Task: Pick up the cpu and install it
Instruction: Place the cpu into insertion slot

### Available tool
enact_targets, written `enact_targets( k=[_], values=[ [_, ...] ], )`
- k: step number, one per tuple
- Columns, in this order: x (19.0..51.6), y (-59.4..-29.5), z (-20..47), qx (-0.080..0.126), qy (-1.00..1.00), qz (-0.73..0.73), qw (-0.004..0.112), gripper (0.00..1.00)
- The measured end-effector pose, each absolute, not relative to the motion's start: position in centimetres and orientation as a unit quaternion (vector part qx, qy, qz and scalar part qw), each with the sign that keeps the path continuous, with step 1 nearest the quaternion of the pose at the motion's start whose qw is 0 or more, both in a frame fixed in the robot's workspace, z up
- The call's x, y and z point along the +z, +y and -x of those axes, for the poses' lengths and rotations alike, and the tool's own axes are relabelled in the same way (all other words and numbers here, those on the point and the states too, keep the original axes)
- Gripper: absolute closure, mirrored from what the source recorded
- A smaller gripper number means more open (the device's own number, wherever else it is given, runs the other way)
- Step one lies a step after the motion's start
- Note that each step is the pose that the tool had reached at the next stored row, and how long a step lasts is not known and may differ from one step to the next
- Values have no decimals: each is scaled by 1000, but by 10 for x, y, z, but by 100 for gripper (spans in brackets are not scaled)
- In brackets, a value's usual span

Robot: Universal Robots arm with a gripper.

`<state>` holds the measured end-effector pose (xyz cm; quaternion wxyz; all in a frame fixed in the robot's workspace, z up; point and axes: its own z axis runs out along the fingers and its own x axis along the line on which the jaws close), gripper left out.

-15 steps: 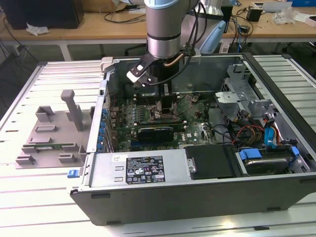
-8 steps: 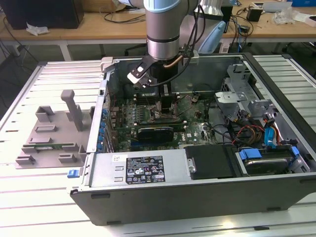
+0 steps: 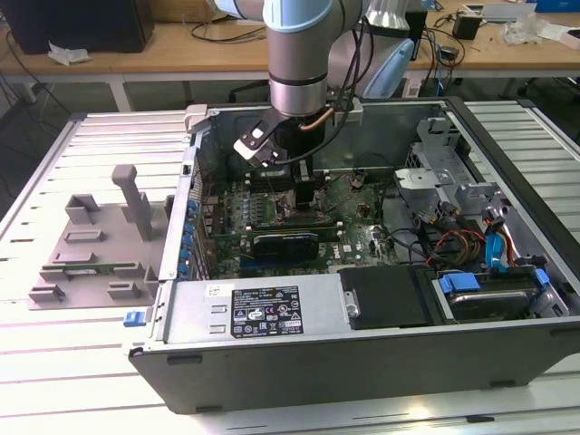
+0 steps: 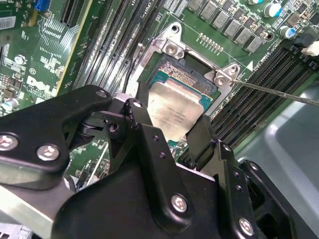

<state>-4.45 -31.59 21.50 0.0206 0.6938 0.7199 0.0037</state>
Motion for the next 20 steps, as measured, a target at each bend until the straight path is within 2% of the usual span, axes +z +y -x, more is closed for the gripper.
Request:
enact_targets(
  k=[20],
  values=[
    [202,-315,48,0,708,-706,24,45]
  ],
)
